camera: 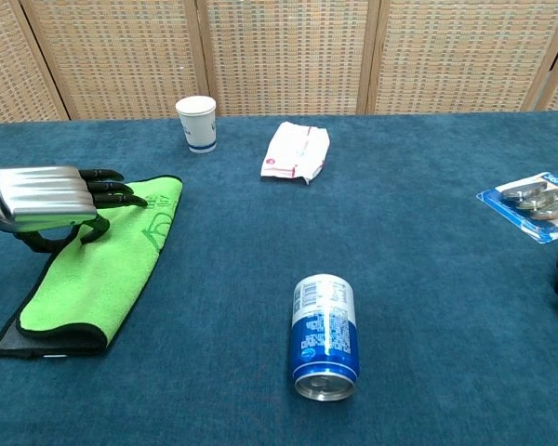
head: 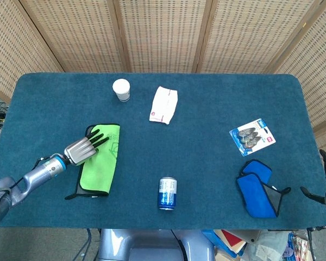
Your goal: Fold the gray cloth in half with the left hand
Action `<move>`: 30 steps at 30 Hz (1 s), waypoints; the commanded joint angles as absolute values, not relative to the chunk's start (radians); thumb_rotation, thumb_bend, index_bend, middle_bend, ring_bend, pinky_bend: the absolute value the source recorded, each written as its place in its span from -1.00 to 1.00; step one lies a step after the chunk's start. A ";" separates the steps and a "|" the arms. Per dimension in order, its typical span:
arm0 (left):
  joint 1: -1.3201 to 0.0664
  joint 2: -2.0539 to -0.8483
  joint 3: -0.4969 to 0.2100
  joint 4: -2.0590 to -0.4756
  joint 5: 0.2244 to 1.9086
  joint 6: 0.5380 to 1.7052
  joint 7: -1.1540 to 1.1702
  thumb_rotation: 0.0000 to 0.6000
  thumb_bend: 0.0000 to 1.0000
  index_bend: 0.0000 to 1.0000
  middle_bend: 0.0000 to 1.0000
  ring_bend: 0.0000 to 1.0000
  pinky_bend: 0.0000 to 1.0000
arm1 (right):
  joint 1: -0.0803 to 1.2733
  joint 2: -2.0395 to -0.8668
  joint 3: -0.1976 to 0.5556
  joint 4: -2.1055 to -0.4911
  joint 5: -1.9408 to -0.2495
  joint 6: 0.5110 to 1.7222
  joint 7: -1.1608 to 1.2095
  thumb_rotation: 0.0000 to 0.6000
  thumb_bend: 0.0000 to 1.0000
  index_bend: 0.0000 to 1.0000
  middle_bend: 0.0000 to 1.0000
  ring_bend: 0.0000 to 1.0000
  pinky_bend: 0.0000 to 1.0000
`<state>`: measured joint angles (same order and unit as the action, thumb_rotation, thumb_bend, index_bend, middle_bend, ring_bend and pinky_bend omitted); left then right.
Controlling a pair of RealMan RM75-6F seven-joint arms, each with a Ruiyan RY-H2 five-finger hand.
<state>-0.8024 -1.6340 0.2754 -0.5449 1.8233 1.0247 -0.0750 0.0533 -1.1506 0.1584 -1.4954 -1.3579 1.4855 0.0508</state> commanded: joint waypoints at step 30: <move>-0.548 -1.410 0.332 -0.909 1.837 1.378 -0.322 1.00 -0.49 -0.11 -1.00 -1.00 -1.00 | 0.045 -1.136 0.138 -1.514 -1.404 1.504 0.084 1.00 -1.00 -1.00 -1.00 -1.00 -1.00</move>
